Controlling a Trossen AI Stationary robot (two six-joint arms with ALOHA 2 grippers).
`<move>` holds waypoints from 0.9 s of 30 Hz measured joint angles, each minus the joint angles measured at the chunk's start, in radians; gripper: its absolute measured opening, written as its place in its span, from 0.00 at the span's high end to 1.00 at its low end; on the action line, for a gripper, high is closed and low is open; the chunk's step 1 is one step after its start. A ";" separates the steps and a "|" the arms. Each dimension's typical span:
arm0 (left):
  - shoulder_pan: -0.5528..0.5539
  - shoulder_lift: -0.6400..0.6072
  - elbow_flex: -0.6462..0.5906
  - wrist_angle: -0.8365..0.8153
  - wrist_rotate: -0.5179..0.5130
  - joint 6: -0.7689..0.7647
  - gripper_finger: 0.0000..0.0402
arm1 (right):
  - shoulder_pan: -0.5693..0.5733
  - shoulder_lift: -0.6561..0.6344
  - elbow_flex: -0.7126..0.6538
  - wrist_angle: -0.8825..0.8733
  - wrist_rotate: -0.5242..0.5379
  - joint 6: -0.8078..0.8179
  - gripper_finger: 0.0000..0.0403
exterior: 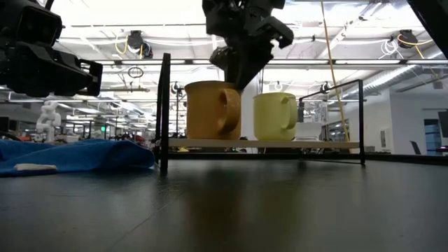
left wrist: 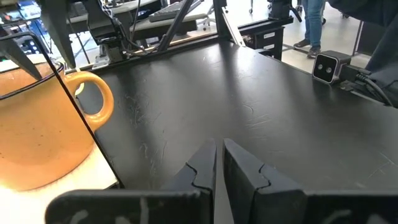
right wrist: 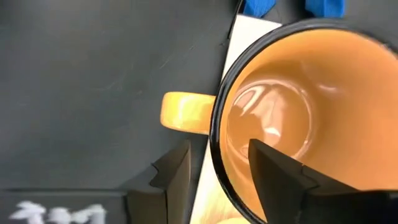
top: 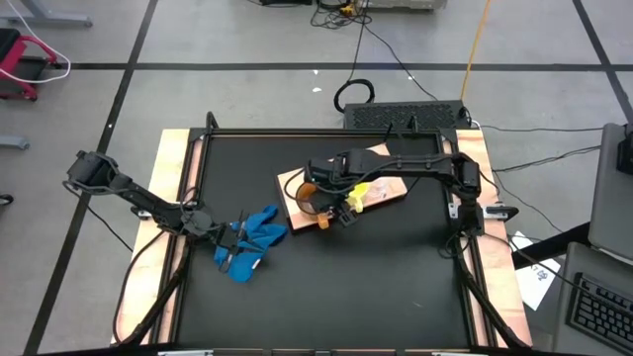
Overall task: Stack small to large cups/mugs on shelf
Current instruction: Adjust the transparent mug
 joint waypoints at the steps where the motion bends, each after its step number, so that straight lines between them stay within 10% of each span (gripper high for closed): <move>1: 0.000 0.000 0.000 0.000 0.000 0.000 0.92 | -0.001 -0.012 0.000 -0.006 0.000 0.000 0.61; 15: 0.000 0.000 0.000 0.005 0.001 0.000 0.92 | -0.066 -0.208 -0.031 -0.075 0.008 0.072 0.59; 27: 0.000 0.000 0.000 0.006 0.001 0.000 0.92 | -0.142 -0.499 -0.434 0.125 0.114 0.065 0.60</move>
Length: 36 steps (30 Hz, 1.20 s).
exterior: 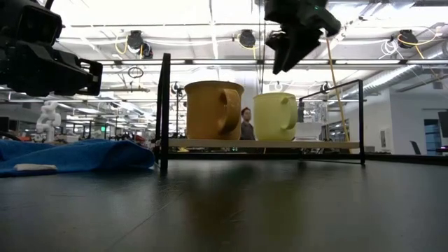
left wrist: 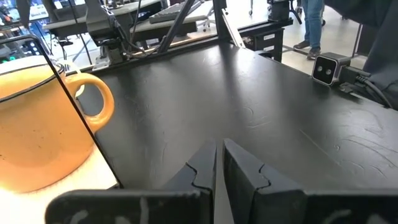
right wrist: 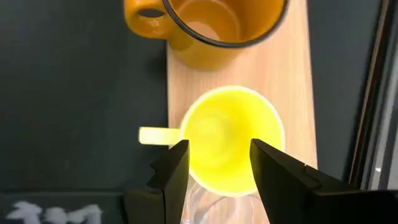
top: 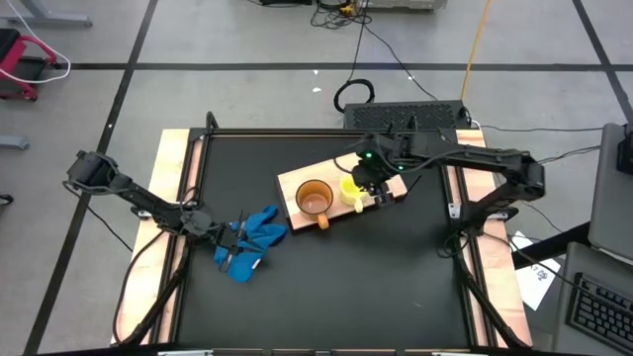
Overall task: Stack small to large cups/mugs on shelf
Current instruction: Adjust the transparent mug
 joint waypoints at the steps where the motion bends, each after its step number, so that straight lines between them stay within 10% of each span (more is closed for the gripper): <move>1: 0.000 0.000 0.000 0.003 0.000 0.000 0.92 | -0.005 -0.021 -0.029 0.024 0.000 0.005 0.60; 36: 0.000 0.000 0.000 0.043 -0.001 -0.028 0.92 | -0.039 -0.097 -0.204 0.003 0.069 0.181 0.60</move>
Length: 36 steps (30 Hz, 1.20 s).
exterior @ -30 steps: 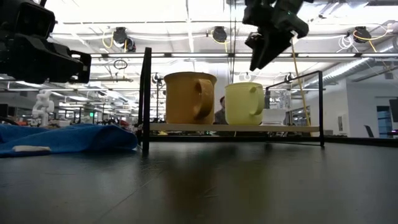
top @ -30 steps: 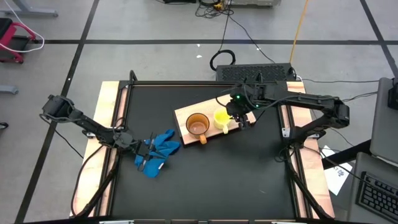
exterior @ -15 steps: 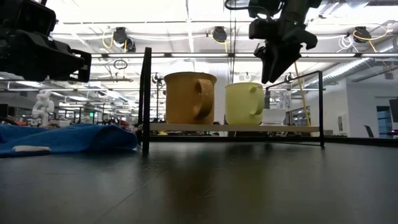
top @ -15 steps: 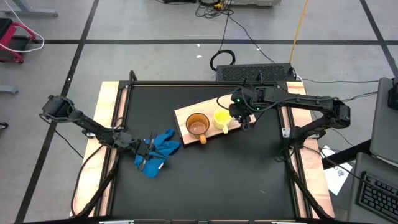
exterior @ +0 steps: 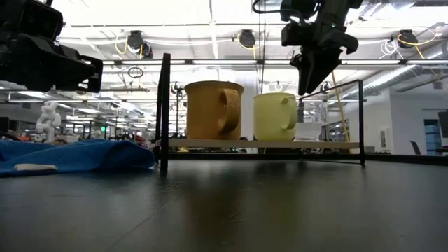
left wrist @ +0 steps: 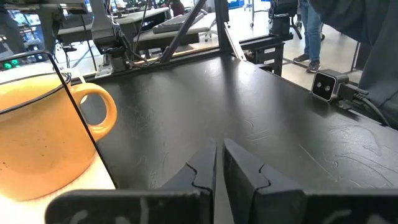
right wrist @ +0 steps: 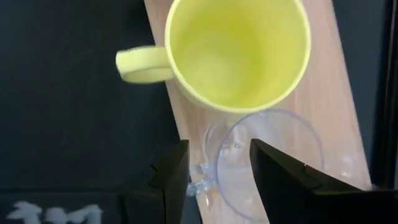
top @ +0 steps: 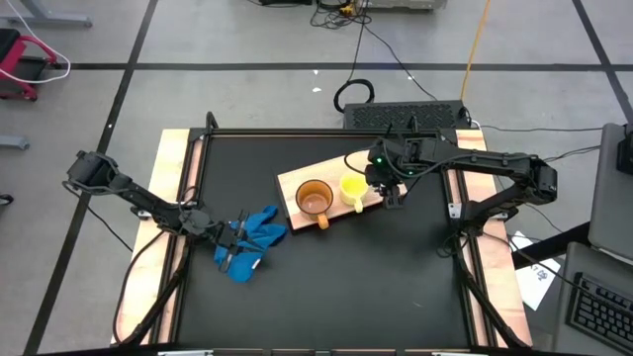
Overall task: Stack small to large cups/mugs on shelf
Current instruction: Adjust the transparent mug
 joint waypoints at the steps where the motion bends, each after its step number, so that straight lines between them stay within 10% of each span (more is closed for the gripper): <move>1: 0.000 0.000 0.000 0.000 0.000 0.000 0.92 | 0.000 0.000 0.000 -0.009 0.000 0.000 0.60; 36: 0.000 0.000 0.000 0.005 -0.001 0.011 0.92 | -0.027 0.000 -0.113 0.112 0.002 -0.079 0.67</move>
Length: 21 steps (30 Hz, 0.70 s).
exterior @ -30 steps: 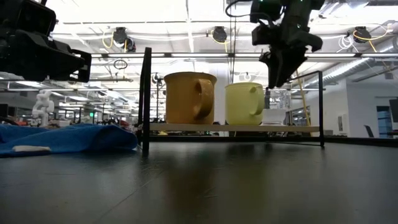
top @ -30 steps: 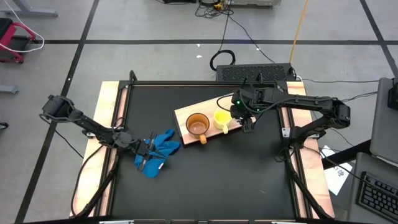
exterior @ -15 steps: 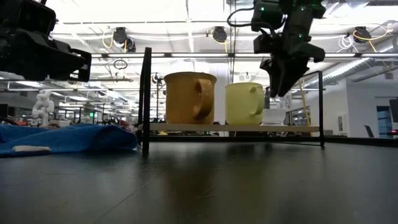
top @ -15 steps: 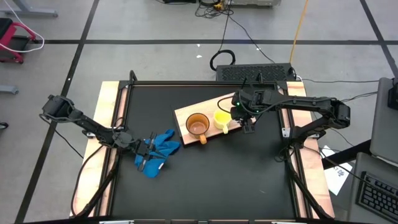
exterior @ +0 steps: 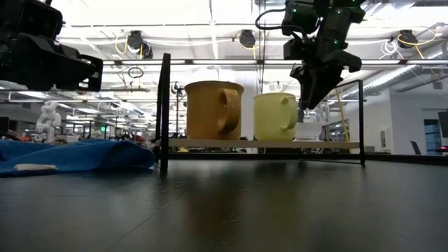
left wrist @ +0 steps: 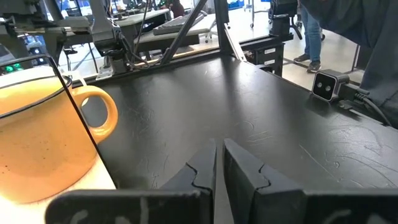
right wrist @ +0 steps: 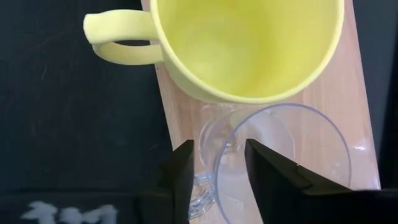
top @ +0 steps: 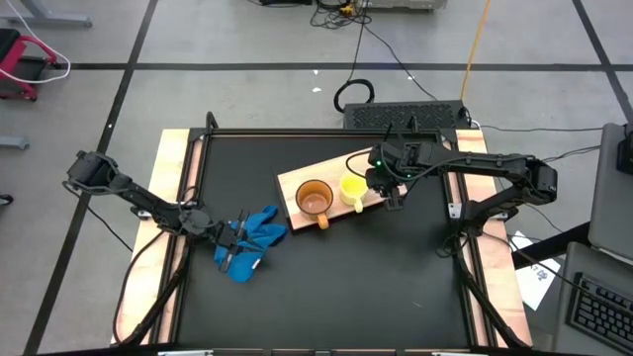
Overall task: Stack small to large cups/mugs on shelf
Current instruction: Adjust the transparent mug
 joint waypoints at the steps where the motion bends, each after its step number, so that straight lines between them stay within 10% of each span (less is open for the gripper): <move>1: 0.000 0.000 0.000 0.000 0.000 0.000 0.92 | 0.000 0.000 0.000 -0.001 0.000 0.000 0.69; 21: 0.000 0.000 0.000 -0.001 0.000 -0.004 0.92 | -0.004 0.000 0.000 -0.031 0.000 -0.019 0.81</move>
